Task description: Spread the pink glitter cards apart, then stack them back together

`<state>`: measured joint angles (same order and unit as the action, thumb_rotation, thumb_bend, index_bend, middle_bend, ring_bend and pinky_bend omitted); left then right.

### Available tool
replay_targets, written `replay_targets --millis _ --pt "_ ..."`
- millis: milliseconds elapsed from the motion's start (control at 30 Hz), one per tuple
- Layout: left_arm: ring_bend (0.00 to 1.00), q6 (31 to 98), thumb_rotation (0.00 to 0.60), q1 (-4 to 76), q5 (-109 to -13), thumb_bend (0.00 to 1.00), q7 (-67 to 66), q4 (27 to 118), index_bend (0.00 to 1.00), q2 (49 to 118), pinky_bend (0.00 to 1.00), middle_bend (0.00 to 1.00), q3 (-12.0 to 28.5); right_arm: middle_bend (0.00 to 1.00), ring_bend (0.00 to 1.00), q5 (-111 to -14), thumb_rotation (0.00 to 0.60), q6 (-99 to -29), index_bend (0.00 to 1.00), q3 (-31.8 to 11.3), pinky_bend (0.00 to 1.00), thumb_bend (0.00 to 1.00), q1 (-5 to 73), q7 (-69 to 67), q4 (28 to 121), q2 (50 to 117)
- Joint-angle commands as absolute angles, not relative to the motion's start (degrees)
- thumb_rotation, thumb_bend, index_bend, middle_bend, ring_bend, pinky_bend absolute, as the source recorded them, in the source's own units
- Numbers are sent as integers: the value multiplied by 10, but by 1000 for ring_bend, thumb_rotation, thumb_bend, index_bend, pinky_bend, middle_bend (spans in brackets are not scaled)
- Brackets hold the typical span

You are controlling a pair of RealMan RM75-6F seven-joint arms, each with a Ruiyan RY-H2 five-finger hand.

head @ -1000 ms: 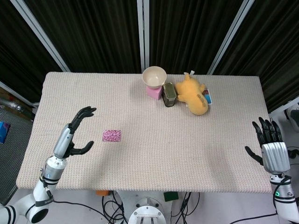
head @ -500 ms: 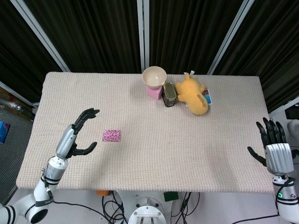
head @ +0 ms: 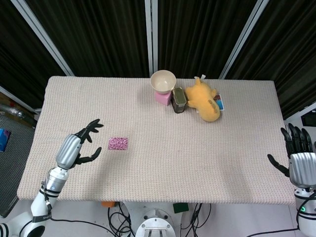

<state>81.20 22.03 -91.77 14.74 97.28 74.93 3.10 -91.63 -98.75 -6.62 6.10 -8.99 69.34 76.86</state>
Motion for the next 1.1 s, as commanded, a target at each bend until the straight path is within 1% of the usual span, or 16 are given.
replay_targets --millis 33,67,100,167,200,233,267,367,467,533,600,733,967,1100 --pt "630 761 600 223 -896 384 21 996 181 723 746 574 11 0 0 -914 600 -992 0 -70 0 426 59 -97 700 765" --pt "690 759 600 223 -899 383 -1 993 261 726 786 641 9 0 0 -914 600 -994 0 -72 0 426 59 -99 702 764" --pt "736 758 600 223 -901 384 -22 989 331 729 824 688 7 0 0 -914 600 -995 0 -72 0 426 59 -103 704 764" --pt "807 750 600 223 -901 416 -57 981 395 739 878 767 3 0 0 -914 600 -994 0 -72 0 425 59 -112 710 762" --pt "838 737 600 226 -896 441 -76 977 404 742 902 801 0 0 0 -913 600 -991 0 -72 0 425 59 -114 713 761" --pt "865 723 600 229 -888 466 -95 976 398 742 922 829 -3 0 0 -912 600 -989 0 -72 0 426 60 -114 715 760" --pt "889 701 600 233 -874 490 -122 977 358 739 939 851 -7 0 0 -912 600 -987 0 -72 0 426 60 -112 717 759" --pt "916 628 600 251 -811 540 -208 1001 179 729 959 861 -15 0 0 -906 600 -981 0 -75 0 426 61 -103 725 758" --pt "928 589 600 264 -764 595 -245 1011 126 736 970 863 -12 0 0 -903 600 -979 0 -77 0 426 62 -98 733 756" --pt "929 578 600 272 -739 622 -263 1005 98 745 972 866 -6 0 0 -901 600 -976 0 -79 0 426 62 -96 736 755" --pt "929 574 600 279 -720 638 -283 998 78 754 972 868 1 0 0 -899 600 -974 0 -80 0 426 62 -93 738 755" --pt "929 560 600 294 -686 650 -301 985 72 772 972 870 13 0 0 -897 600 -971 0 -80 0 426 62 -87 741 753" --pt "934 520 600 324 -630 669 -321 970 72 784 977 866 17 0 0 -891 600 -968 0 -82 0 426 61 -87 741 753" --pt "936 508 600 338 -613 680 -322 965 72 789 983 863 20 0 0 -888 600 -963 0 -82 0 428 60 -87 736 755"
